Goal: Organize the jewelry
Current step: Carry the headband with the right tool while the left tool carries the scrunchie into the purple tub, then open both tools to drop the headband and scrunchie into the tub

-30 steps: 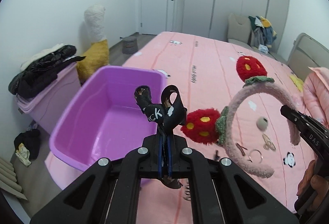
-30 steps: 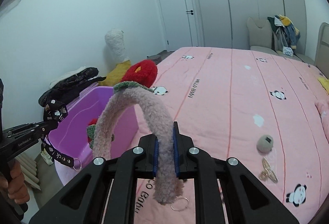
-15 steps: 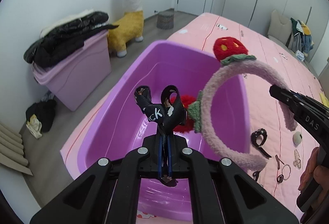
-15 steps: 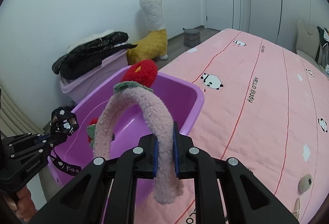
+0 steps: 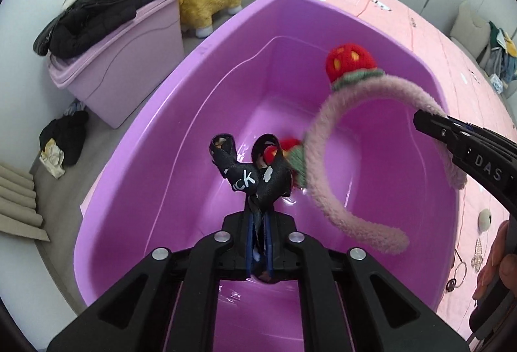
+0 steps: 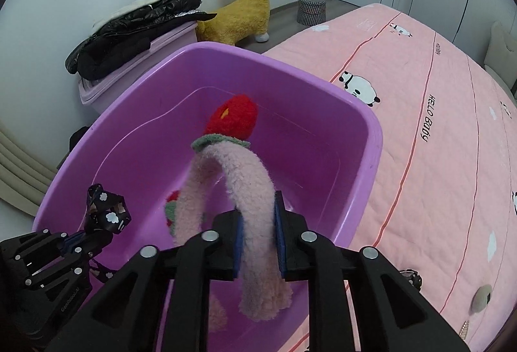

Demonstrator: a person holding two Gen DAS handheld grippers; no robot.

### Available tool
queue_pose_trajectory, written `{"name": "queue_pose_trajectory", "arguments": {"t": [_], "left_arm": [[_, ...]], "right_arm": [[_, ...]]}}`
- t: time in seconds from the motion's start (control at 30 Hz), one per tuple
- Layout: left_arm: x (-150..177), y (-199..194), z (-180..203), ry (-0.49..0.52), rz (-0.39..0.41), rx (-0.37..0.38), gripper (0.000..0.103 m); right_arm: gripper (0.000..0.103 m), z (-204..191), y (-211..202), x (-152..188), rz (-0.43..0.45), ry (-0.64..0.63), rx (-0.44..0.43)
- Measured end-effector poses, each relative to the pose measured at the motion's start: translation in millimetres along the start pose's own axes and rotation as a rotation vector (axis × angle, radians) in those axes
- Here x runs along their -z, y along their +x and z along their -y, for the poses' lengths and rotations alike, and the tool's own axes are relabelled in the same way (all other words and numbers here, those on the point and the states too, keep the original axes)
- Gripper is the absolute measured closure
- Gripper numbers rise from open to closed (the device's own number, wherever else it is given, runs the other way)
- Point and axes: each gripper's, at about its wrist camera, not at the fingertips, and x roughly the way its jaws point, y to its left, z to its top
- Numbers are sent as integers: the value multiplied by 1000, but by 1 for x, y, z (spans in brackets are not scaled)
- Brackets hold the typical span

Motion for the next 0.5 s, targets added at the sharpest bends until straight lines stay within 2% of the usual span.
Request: {"name": "queue_pose_trajectory", "arguments": {"t": [0.03, 0.07, 0.1, 0.13, 0.17, 0.27, 0.5], "left_arm": [[0, 2, -1, -6, -10, -1, 90], [1, 3, -1, -9, -20, -3, 73], [2, 3, -2, -11, -25, -6, 46], [3, 2, -3, -13, -16, -12, 32], [4, -1, -4, -16, 3, -15, 25], [7, -5, -5, -16, 21, -27, 19], [11, -13, -4, -34, 27, -20, 19]], "right_arm": [[71, 0, 4, -1, -12, 1, 1], [56, -1, 7, -2, -15, -5, 12], [48, -3, 5, -2, -2, -13, 27], [48, -4, 3, -1, 15, -20, 44], [46, -5, 1, 1, 21, -25, 61], [44, -4, 0, 1, 18, -27, 63], [44, 1, -2, 3, 14, -13, 71]]}}
